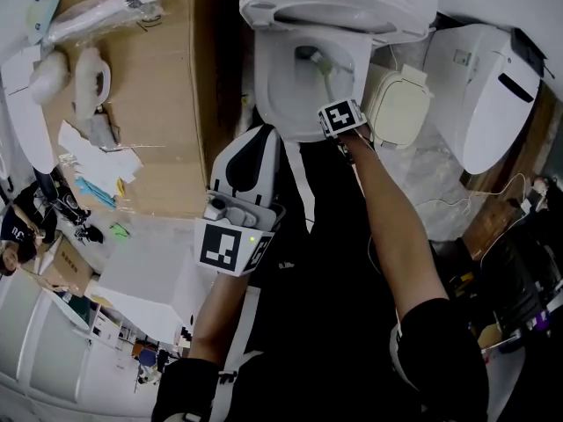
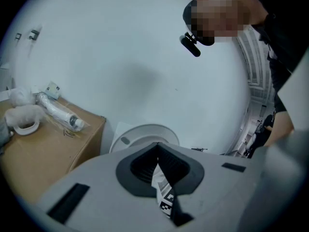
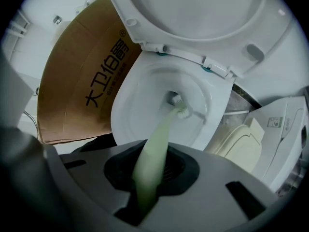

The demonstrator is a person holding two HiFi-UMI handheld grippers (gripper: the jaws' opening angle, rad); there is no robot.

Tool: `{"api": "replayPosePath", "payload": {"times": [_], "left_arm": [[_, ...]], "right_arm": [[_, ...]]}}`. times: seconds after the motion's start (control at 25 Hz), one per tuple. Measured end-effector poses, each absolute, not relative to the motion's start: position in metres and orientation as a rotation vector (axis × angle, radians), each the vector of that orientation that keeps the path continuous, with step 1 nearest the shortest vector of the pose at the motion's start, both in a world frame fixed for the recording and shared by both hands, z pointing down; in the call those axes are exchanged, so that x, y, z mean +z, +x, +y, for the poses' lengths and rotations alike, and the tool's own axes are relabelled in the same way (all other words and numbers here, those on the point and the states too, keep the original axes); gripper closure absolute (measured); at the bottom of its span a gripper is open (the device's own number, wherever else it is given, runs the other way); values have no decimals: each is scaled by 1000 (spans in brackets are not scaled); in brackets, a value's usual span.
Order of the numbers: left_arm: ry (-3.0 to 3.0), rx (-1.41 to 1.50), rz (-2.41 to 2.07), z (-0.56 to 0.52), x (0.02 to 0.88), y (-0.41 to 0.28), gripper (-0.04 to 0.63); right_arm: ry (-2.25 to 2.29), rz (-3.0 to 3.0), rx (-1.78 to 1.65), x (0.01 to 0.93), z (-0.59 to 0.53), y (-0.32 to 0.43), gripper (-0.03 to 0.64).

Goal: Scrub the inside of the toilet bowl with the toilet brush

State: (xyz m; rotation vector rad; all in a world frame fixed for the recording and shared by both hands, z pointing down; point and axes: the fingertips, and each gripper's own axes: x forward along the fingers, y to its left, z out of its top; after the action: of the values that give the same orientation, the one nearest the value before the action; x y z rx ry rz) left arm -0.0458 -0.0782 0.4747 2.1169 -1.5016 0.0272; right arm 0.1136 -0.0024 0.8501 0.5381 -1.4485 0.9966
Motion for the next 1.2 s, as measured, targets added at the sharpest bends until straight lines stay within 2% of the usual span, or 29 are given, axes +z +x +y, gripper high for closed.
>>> {"api": "replayPosePath", "payload": {"times": [0.24, 0.56, 0.88, 1.2], "left_arm": [[2081, 3, -1556, -86, 472, -51, 589], [2066, 0, -1566, -82, 471, -56, 589], [2143, 8, -1488, -78, 448, -55, 589], [2281, 29, -1321, -75, 417, -59, 589]], "right_arm": [[469, -1491, 891, 855, -21, 109, 557], [516, -1523, 945, 841, -31, 95, 557], [642, -1552, 1107, 795, -23, 86, 557], [852, -1591, 1435, 721, -1, 74, 558]]}}
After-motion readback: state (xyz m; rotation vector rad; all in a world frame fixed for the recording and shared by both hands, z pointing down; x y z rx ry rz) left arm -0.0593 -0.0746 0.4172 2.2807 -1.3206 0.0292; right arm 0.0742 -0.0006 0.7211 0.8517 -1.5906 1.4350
